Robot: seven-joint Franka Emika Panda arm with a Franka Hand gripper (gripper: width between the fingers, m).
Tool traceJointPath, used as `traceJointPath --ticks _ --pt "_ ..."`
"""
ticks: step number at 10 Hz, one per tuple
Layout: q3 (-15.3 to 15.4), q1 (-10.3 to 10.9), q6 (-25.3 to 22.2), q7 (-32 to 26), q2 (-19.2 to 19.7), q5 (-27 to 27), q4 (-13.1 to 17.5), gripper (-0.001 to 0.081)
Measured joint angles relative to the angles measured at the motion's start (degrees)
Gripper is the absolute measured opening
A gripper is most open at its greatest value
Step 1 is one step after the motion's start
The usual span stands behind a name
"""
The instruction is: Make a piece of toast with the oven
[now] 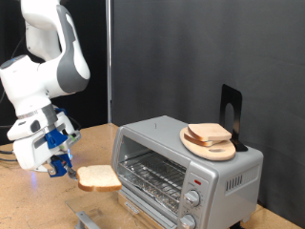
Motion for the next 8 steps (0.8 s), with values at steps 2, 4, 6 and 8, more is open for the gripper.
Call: traceJointPath --ticks 2,4,6,8 --pt "1.13 0.12 -0.88 0.07 0.1 -1.03 0.35 0.0395" --pt "2.27 0.75 -2.27 -2.7 0.19 -1.87 1.42 0.0395" --pt "2.85 1.59 -2.6 -6.57 0.32 -2.07 2.42 0.0395" --pt "4.36 1.69 -3.29 -4.26 1.13 -5.04 4.01 0.0395"
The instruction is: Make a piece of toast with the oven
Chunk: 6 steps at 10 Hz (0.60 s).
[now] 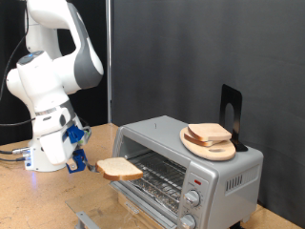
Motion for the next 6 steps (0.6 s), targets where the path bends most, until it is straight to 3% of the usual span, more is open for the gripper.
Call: traceJointPath --ticks 3,6 --pt "3.11 0.06 -0.22 7.44 2.87 -6.37 3.63 0.0395" --pt "6.06 0.38 1.19 8.81 4.79 -10.63 5.91 0.0395"
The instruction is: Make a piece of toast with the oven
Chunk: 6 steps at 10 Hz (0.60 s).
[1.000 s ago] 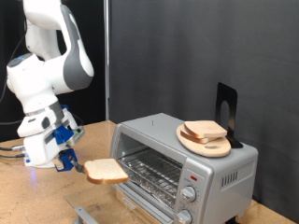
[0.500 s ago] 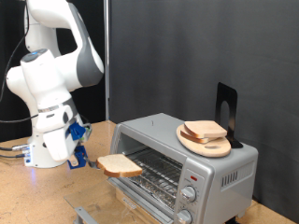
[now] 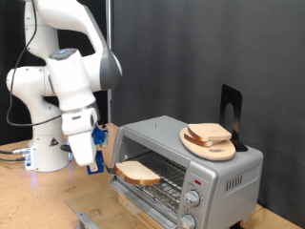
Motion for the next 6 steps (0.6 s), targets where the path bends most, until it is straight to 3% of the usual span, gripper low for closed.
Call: traceJointPath --ticks 3,6 --pt "2.14 0.22 -0.09 1.22 -0.26 -4.9 -0.48 0.0395" --pt "3.5 0.2 -3.31 7.29 -1.07 -8.52 -0.97 0.0395"
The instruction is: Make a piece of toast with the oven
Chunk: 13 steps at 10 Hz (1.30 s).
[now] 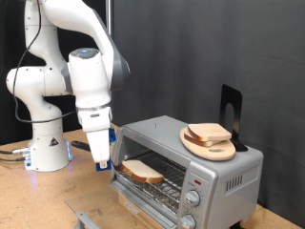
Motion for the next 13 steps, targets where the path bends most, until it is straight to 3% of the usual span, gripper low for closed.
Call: traceJointPath --ticks 3,8,13 --pt "0.11 -0.29 -1.12 1.28 -0.75 -1.31 -1.31 0.0395" --pt "-1.78 -0.31 -1.18 -3.47 -4.9 1.81 -4.33 0.0395" --pt "-0.17 -0.24 -1.01 0.46 -5.4 1.75 -4.26 0.0395"
